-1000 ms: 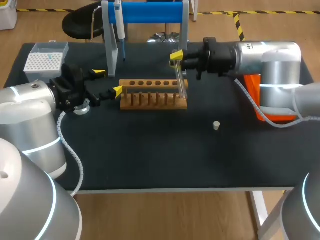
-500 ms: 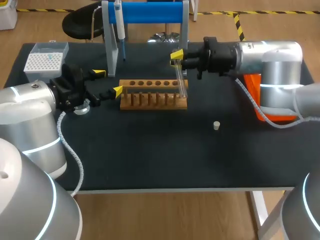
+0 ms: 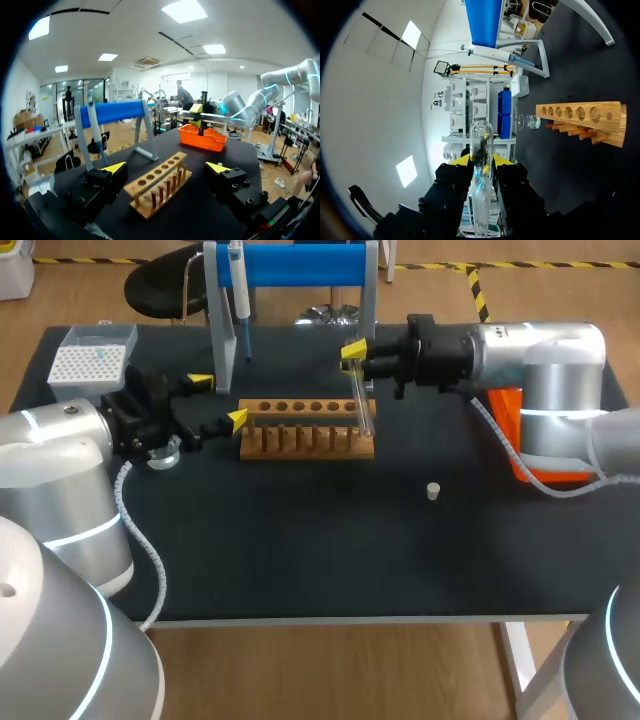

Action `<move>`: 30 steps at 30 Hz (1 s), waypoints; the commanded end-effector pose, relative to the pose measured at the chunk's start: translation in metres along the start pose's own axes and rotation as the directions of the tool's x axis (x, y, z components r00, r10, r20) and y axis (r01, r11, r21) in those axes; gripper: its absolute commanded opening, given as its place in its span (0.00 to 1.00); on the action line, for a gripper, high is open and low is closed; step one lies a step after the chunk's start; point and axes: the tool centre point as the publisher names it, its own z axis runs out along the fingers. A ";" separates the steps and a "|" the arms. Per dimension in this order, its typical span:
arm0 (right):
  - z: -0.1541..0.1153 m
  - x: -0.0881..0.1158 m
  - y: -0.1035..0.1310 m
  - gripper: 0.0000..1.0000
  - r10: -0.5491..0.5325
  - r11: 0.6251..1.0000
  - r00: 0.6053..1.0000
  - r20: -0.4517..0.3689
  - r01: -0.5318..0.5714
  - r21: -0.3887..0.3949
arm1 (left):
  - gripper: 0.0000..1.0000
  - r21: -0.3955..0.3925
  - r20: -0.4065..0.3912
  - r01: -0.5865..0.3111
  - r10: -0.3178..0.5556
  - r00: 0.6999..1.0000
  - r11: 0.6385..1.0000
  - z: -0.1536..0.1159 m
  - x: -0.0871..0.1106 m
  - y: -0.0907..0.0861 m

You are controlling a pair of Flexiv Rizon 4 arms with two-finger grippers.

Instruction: Invert the test tube, pick up the pipette, mount the tip to pipette, aspirate from beaker and dispense into the tube, eject the tip, return the pipette, and cap with the stopper.

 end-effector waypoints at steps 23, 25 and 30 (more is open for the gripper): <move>0.000 0.001 -0.001 0.00 -0.001 1.000 1.000 0.004 0.001 -0.002 | 1.00 0.482 0.230 -0.812 0.846 0.481 0.331 -0.008 0.012 -0.013; 0.000 0.001 -0.001 0.00 -0.001 1.000 1.000 0.004 0.001 -0.002 | 1.00 0.450 0.215 -0.853 0.895 0.392 0.265 -0.007 0.011 -0.012; 0.000 0.001 -0.001 0.00 -0.001 1.000 1.000 0.004 0.001 -0.002 | 1.00 0.426 0.197 -0.898 0.957 0.214 0.113 -0.006 0.014 -0.023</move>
